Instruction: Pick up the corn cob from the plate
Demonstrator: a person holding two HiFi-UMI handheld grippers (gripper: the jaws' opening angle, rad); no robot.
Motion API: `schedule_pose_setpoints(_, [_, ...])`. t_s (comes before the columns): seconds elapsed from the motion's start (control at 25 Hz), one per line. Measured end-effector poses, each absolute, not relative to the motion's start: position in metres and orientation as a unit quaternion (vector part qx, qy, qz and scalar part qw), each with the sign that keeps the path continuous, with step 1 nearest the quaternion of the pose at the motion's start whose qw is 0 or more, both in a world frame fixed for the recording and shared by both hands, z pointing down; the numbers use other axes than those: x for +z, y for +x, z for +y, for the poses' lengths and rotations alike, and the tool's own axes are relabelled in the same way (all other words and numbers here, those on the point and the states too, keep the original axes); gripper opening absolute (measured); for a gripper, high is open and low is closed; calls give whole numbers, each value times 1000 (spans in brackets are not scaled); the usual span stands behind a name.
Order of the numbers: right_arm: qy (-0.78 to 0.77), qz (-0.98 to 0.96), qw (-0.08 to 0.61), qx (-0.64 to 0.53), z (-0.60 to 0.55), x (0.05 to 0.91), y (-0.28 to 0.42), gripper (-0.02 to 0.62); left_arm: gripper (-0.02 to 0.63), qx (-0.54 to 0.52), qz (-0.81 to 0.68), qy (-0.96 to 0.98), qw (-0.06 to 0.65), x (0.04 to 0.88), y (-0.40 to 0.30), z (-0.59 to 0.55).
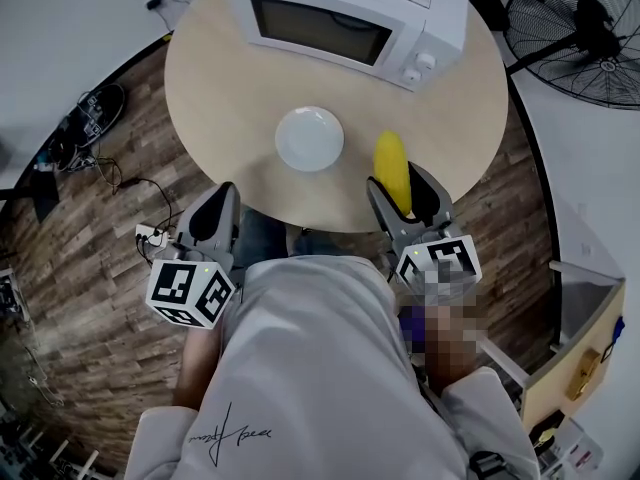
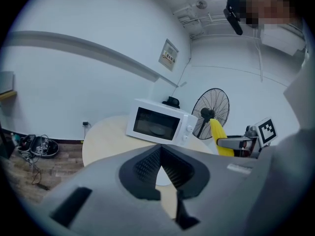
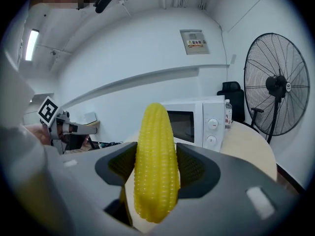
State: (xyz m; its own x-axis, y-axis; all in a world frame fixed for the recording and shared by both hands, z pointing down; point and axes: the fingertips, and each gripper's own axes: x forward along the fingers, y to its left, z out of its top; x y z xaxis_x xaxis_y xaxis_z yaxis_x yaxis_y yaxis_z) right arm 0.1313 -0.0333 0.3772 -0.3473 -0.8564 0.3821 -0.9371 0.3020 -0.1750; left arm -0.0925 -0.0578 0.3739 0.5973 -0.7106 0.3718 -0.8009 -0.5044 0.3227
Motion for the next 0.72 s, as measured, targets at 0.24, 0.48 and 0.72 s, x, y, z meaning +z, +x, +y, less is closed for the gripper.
schedule_pose_setpoints(0.24, [561, -805, 88, 172, -28, 370, 134, 261, -8, 72, -435, 876, 195, 351, -91, -59])
schedule_pose_setpoints(0.48, [537, -823, 112, 149, -24, 371, 125, 261, -8, 59, -424, 882, 197, 351, -86, -52])
schedule_pose_setpoints(0.72, [531, -828, 98, 152, -25, 366, 126, 261, -8, 65, -423, 882, 198, 351, -85, -51])
